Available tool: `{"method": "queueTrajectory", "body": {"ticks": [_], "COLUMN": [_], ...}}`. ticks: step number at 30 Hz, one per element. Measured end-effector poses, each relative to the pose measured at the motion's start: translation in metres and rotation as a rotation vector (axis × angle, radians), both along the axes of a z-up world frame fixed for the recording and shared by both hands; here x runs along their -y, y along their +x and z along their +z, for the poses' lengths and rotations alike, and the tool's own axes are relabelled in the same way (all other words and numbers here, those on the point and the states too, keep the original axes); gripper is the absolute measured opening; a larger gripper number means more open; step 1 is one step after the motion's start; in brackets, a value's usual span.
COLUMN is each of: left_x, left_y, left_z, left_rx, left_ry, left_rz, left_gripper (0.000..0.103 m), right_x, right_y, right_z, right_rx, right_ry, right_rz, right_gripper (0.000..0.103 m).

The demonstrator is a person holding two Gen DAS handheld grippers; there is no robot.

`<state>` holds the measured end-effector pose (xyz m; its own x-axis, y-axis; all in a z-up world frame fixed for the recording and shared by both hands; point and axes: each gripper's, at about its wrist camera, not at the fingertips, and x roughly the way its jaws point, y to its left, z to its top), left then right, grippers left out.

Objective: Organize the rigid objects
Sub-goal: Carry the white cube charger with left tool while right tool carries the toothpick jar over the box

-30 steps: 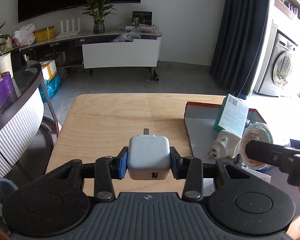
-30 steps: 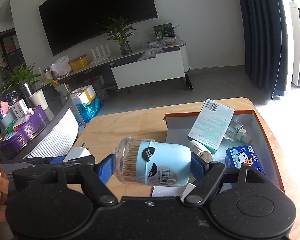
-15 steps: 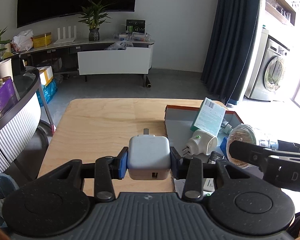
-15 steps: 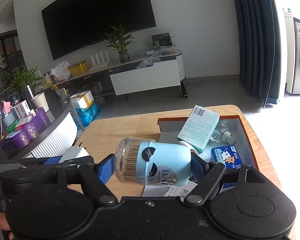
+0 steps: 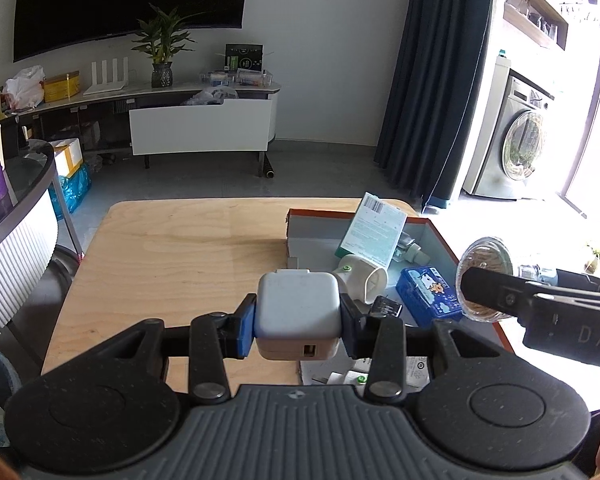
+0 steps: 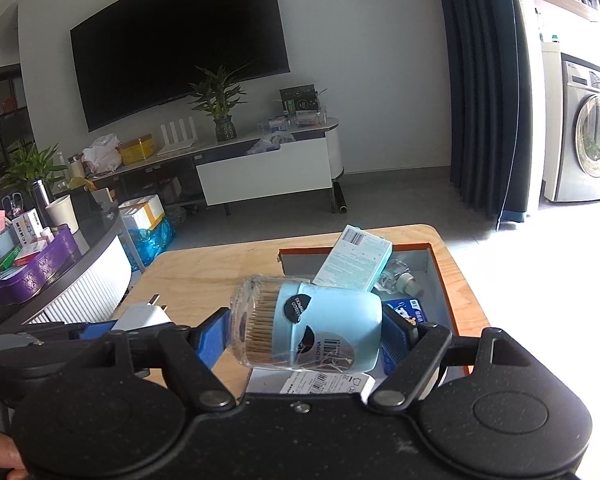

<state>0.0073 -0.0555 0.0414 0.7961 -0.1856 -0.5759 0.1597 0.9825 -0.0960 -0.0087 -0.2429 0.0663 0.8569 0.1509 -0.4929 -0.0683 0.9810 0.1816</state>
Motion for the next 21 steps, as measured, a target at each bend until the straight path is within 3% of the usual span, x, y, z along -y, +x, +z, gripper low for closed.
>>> {"method": "queueTrajectory", "body": {"ticks": [21], "left_x": [0.040], "left_y": [-0.003], "left_z": [-0.002], "left_rx": [0.007], "left_ry": [0.003], "left_rz": [-0.126], "left_gripper": [0.042], "right_x": [0.046], "right_y": [-0.010], "right_z": [-0.003], "right_rx": [0.007], "right_ry": [0.005], "right_rz": [-0.138], "right_gripper": [0.092]}}
